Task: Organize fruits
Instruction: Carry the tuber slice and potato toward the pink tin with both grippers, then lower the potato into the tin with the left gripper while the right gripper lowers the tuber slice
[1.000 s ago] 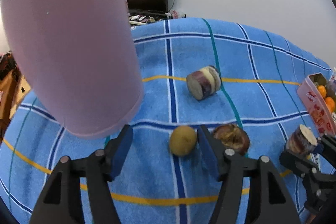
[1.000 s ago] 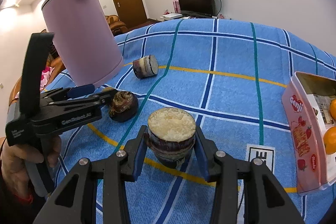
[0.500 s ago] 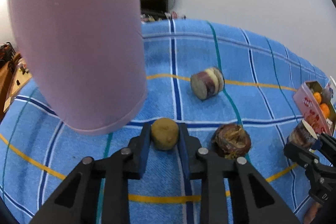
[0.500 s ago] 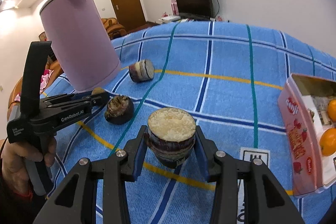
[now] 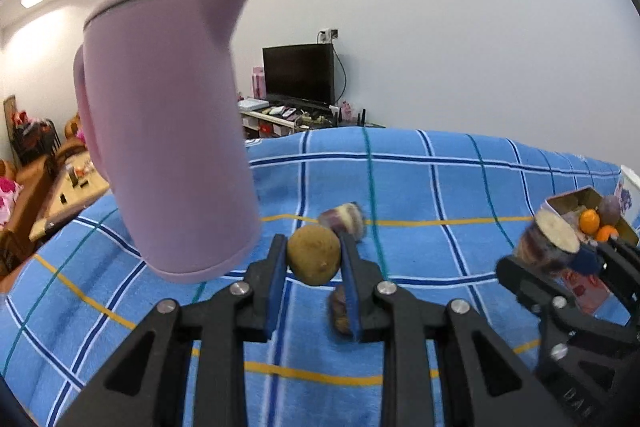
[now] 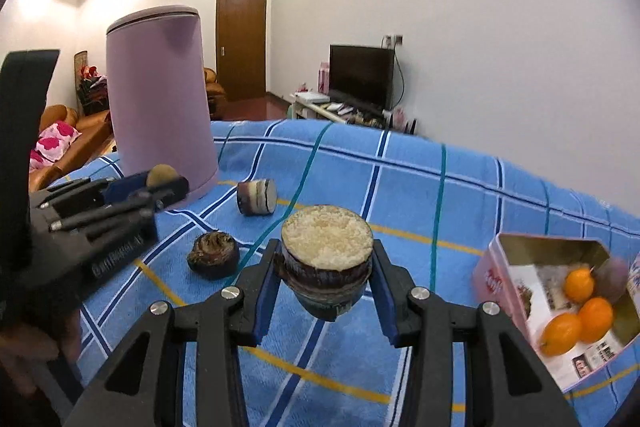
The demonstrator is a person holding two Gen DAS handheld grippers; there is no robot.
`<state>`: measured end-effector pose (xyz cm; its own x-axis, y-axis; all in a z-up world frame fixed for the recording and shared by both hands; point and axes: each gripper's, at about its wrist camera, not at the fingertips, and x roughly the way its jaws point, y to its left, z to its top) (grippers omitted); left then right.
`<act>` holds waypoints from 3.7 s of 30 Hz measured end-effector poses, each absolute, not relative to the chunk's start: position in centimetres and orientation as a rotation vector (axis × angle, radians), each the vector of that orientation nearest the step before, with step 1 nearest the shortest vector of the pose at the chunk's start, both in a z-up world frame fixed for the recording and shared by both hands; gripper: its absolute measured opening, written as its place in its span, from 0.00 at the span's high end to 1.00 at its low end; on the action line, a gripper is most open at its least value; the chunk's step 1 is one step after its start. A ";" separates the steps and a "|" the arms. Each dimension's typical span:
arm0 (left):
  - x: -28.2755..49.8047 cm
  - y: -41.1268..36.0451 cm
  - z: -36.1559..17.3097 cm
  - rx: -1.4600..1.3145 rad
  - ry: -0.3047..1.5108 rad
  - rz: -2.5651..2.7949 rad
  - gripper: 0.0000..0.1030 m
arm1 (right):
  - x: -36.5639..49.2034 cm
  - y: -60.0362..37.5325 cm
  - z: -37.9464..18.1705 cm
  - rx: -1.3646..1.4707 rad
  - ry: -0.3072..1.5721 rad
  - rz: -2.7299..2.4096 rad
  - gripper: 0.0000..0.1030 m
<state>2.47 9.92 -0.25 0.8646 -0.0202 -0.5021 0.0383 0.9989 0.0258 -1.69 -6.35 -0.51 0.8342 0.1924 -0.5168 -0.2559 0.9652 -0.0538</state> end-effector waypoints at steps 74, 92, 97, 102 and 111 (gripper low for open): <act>-0.6 -10.0 2.6 0.106 0.446 -0.231 0.73 | -4.9 -22.2 1.2 -0.088 0.493 -0.002 0.57; 1.4 -14.5 1.8 0.090 0.475 -0.275 0.73 | -3.3 -27.4 1.3 -0.118 0.498 -0.135 0.57; 1.8 -16.2 1.5 0.091 0.482 -0.293 0.73 | -2.7 -29.2 1.0 -0.109 0.516 -0.173 0.57; 2.2 -17.2 0.8 0.095 0.501 -0.299 0.73 | -2.1 -30.2 0.8 -0.129 0.531 -0.204 0.57; 3.3 -17.4 -0.1 0.084 0.545 -0.292 0.73 | -1.0 -31.3 0.2 -0.129 0.574 -0.208 0.57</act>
<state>3.31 -17.40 -0.14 0.8151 -0.2510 -0.5222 0.2951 0.9555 0.0014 -1.02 -31.31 0.16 0.8198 -0.2303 -0.5243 0.1587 0.9711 -0.1783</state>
